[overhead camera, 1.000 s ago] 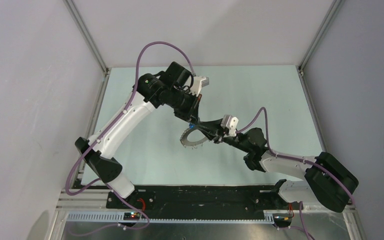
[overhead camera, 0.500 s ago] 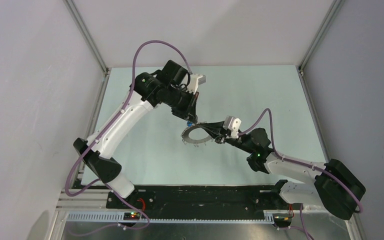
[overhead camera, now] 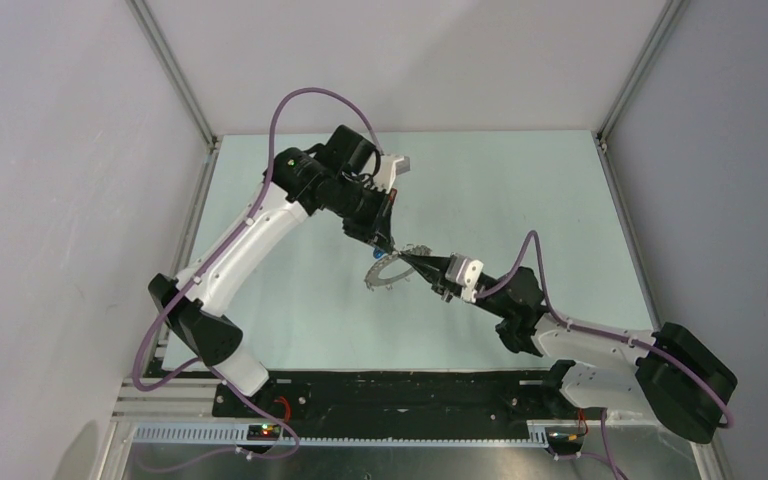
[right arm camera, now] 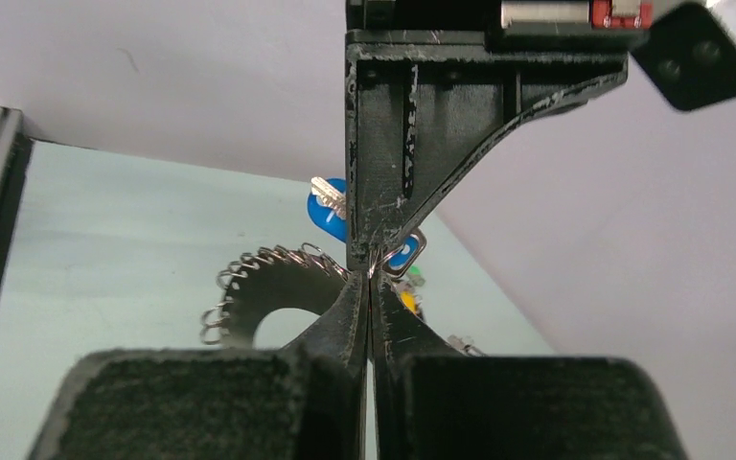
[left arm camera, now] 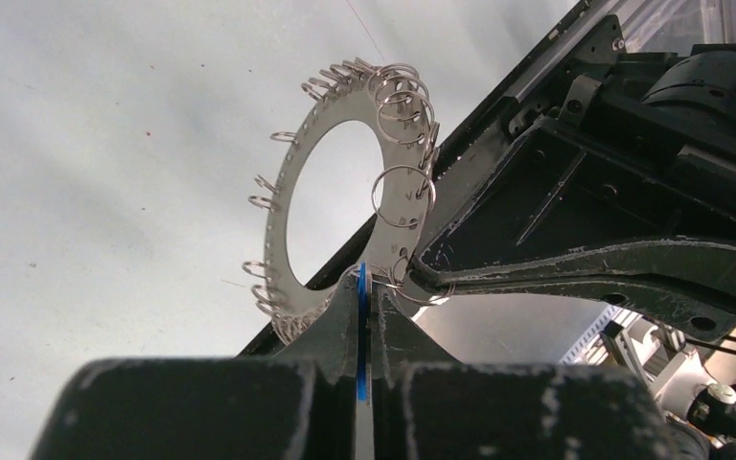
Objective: Remove the keys from the keyring
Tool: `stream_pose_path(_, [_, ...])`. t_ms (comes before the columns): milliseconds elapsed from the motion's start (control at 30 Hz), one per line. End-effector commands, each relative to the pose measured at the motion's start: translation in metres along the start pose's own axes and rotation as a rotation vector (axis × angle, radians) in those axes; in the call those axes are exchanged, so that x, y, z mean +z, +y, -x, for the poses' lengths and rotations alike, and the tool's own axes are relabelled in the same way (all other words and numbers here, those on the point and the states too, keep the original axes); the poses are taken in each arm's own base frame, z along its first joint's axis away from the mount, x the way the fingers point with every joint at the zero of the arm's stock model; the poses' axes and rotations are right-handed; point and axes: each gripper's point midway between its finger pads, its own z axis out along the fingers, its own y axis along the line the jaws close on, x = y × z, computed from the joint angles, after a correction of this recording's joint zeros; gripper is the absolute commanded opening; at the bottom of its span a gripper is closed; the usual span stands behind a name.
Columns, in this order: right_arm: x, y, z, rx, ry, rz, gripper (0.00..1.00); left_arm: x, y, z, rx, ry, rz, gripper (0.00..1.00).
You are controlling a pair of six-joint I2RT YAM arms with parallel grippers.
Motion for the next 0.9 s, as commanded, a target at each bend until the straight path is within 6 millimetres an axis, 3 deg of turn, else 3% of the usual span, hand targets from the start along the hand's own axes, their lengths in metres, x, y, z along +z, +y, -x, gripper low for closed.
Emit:
stream_pose_path(0, [0.002, -0.013, 0.036, -0.183, -0.145, -0.056, 0.00, -0.004, -0.010, -0.001, -0.007, -0.007, -0.059, 0.00])
stream_pose_path(267, [0.001, 0.005, 0.038, -0.460, -0.230, 0.032, 0.00, -0.003, -0.015, -0.004, 0.015, 0.008, -0.100, 0.00])
stream_pose_path(567, [0.007, 0.004, 0.042, -0.602, -0.252, 0.048, 0.00, 0.006, -0.013, -0.005, 0.028, 0.037, -0.115, 0.00])
stream_pose_path(733, [0.010, 0.015, 0.044, -0.653, -0.272, 0.127, 0.00, 0.014, -0.011, -0.011, 0.026, 0.072, -0.131, 0.00])
stream_pose_path(867, [0.010, 0.003, 0.041, -0.697, -0.226, 0.076, 0.00, 0.013, -0.008, -0.012, 0.030, 0.068, -0.113, 0.00])
